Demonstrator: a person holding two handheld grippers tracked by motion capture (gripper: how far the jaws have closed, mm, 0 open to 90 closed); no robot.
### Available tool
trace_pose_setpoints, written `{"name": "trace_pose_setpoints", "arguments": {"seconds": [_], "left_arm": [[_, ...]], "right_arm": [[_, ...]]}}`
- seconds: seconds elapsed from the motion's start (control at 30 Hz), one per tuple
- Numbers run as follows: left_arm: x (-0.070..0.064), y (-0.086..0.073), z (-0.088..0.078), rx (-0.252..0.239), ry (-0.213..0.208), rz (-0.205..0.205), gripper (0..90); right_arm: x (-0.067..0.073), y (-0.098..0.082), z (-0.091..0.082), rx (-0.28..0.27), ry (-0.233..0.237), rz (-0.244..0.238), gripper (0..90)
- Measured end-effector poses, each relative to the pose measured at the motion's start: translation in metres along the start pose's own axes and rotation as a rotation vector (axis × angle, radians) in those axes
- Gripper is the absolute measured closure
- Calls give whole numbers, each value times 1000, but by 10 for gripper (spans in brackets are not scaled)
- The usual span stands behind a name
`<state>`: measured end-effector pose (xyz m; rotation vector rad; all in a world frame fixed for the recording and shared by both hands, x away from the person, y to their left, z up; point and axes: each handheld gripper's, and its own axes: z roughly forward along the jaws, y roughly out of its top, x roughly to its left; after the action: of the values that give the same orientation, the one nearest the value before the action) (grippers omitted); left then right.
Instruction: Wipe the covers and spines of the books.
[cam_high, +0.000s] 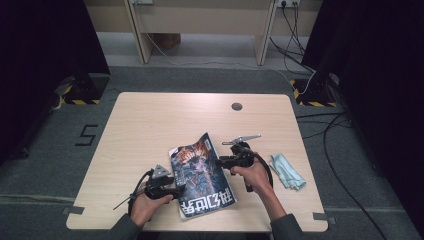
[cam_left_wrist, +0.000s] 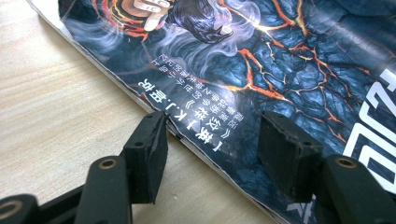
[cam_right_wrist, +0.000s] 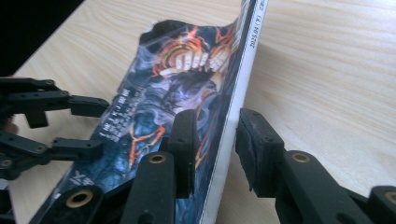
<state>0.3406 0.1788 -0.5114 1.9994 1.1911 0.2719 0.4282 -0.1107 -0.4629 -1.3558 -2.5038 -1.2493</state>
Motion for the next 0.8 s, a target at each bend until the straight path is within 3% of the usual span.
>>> {"name": "trace_pose_setpoints", "arguments": {"seconds": [0.3,0.47,0.53,0.63,0.73,0.8], "left_arm": [[-2,-2,-1,-2,2,8,426],[-3,-4,-3,0,-17,13,470],[-11,-9,-5,-2,-38,32,481],[-9,-9,-6,5,-55,33,487],[-10,-9,-6,2,-50,41,492],[-10,-9,-6,4,-52,39,492]], "right_arm": [[1,-1,2,3,-20,9,660],[6,1,2,-3,-22,-22,664],[12,3,2,-7,-55,-63,665],[13,5,3,-2,-61,-72,670],[13,4,3,1,-56,-92,672],[11,4,2,-2,-32,-78,683]]}}
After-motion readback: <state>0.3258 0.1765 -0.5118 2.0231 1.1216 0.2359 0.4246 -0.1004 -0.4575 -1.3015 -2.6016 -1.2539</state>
